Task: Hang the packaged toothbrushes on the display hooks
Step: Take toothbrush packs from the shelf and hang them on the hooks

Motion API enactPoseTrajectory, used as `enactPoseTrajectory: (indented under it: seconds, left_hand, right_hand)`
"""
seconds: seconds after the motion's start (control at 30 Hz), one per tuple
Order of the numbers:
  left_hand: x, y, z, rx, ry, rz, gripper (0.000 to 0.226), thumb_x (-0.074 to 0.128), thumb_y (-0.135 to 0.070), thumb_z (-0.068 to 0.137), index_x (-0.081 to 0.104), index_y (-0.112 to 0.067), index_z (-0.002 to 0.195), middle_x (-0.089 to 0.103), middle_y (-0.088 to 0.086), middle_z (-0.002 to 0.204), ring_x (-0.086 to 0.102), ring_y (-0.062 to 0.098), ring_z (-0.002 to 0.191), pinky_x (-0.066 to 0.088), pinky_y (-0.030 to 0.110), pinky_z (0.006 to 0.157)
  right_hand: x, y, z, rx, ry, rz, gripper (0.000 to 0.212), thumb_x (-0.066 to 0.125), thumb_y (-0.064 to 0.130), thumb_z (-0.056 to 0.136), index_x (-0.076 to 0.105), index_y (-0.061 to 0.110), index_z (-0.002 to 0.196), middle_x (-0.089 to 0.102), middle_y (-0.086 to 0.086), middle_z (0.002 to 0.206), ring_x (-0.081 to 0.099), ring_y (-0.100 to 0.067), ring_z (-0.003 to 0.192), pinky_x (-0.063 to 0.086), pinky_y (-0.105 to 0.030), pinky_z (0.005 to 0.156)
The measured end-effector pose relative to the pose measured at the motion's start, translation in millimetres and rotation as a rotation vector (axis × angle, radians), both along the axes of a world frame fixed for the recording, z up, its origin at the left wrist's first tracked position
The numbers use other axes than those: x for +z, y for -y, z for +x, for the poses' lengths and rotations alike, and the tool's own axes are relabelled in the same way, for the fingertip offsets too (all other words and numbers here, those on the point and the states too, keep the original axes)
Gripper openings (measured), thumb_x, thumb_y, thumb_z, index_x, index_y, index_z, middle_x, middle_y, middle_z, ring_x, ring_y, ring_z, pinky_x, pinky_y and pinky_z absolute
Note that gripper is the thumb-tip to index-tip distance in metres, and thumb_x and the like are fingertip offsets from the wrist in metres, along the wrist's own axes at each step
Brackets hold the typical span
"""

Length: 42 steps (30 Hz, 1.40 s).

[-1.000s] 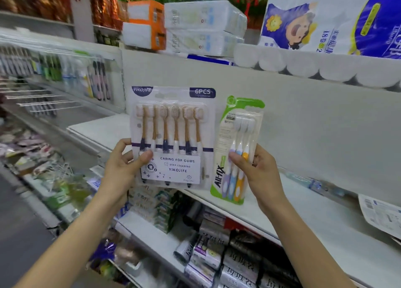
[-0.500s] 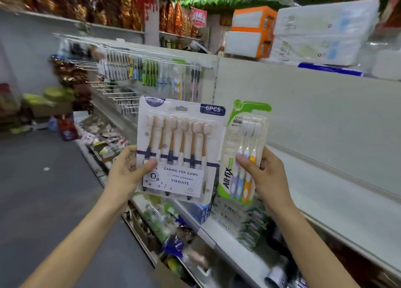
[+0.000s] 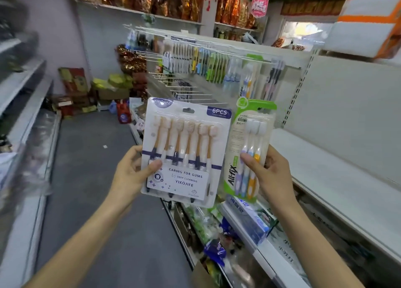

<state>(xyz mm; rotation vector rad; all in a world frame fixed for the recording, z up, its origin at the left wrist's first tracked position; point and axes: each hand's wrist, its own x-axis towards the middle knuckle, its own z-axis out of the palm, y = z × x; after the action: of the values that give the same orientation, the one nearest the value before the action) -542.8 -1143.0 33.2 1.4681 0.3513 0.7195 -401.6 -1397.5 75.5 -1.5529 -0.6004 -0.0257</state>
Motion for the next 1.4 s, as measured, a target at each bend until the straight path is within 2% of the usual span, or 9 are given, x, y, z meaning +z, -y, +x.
enactPoseTrajectory:
  seconds: [0.27,0.37,0.5,0.7,0.87,0.97,1.07,1.23,1.4]
  left_hand:
    - [-9,-64,35,0.063,-0.005,-0.002,0.035,0.076,-0.016,0.079,0.061,-0.021,0.11,0.078,0.008,0.099,0.075,0.019,0.086,0.058,0.044,0.083]
    - [-12,-94,62,0.082,-0.003,-0.006,0.035,0.076,-0.018,0.077,0.061,-0.021,0.108,0.078,0.007,0.098,0.075,0.019,0.086,0.058,0.043,0.083]
    - [-13,-131,107,0.08,-0.002,0.001,0.035,0.075,-0.015,0.078,0.06,-0.019,0.11,0.077,0.008,0.099,0.075,0.022,0.089,0.06,0.042,0.082]
    - [-13,-178,174,0.048,-0.009,0.022,0.04,0.075,-0.018,0.076,0.058,-0.014,0.112,0.077,0.009,0.099,0.074,0.024,0.089,0.059,0.043,0.083]
    - [-14,-213,221,0.0,0.009,0.016,0.038,0.075,-0.019,0.077,0.06,-0.017,0.112,0.076,0.011,0.102,0.074,0.024,0.091,0.062,0.033,0.074]
    - [-17,-233,247,-0.049,0.025,-0.002,0.035,0.075,-0.017,0.077,0.061,-0.02,0.109,0.075,0.013,0.105,0.074,0.025,0.092,0.062,0.035,0.076]
    - [-21,-253,274,-0.111,0.033,-0.007,0.037,0.075,-0.018,0.077,0.061,-0.021,0.111,0.074,0.012,0.11,0.071,0.03,0.101,0.058,0.045,0.086]
    - [-23,-288,319,-0.276,0.073,-0.008,0.033,0.074,-0.019,0.078,0.064,-0.028,0.108,0.075,0.009,0.109,0.071,0.029,0.101,0.056,0.044,0.086]
    - [-15,-320,363,-0.434,0.067,0.015,0.032,0.073,-0.016,0.076,0.062,-0.028,0.104,0.077,0.0,0.099,0.073,0.009,0.087,0.058,0.023,0.075]
  right_hand:
    - [-14,-85,54,0.069,0.017,0.029,0.008,0.072,0.013,0.09,0.071,0.01,0.098,0.076,-0.002,0.088,0.07,-0.011,0.081,0.052,-0.02,0.072]
    - [-24,-114,84,0.075,0.022,-0.001,0.009,0.074,0.017,0.089,0.072,0.017,0.097,0.077,0.001,0.088,0.072,-0.012,0.081,0.053,-0.022,0.073]
    - [-32,-151,130,0.073,0.009,0.003,0.009,0.076,0.016,0.087,0.073,0.014,0.096,0.077,-0.002,0.086,0.071,-0.012,0.079,0.055,-0.025,0.072]
    - [-33,-201,189,0.086,-0.021,0.046,0.009,0.075,0.008,0.087,0.075,0.01,0.096,0.078,0.002,0.086,0.071,-0.006,0.078,0.052,-0.017,0.069]
    - [-32,-229,221,0.066,-0.049,0.081,0.016,0.074,0.007,0.087,0.076,0.012,0.102,0.079,-0.003,0.095,0.074,-0.016,0.088,0.056,-0.026,0.078]
    - [-29,-241,236,0.006,-0.038,0.063,0.016,0.074,0.007,0.087,0.075,0.009,0.103,0.078,-0.003,0.096,0.074,-0.015,0.088,0.055,-0.026,0.077]
    - [-23,-251,247,-0.068,-0.027,0.06,0.016,0.075,0.008,0.087,0.075,0.008,0.103,0.079,-0.002,0.094,0.074,-0.014,0.086,0.055,-0.026,0.076]
    - [-11,-266,254,-0.239,0.019,0.054,0.02,0.075,0.011,0.087,0.074,0.013,0.106,0.078,0.0,0.097,0.075,-0.014,0.09,0.058,-0.024,0.078]
    - [10,-282,254,-0.509,0.052,0.03,0.018,0.076,0.017,0.087,0.074,0.013,0.105,0.078,0.001,0.095,0.075,-0.009,0.086,0.055,-0.018,0.07]
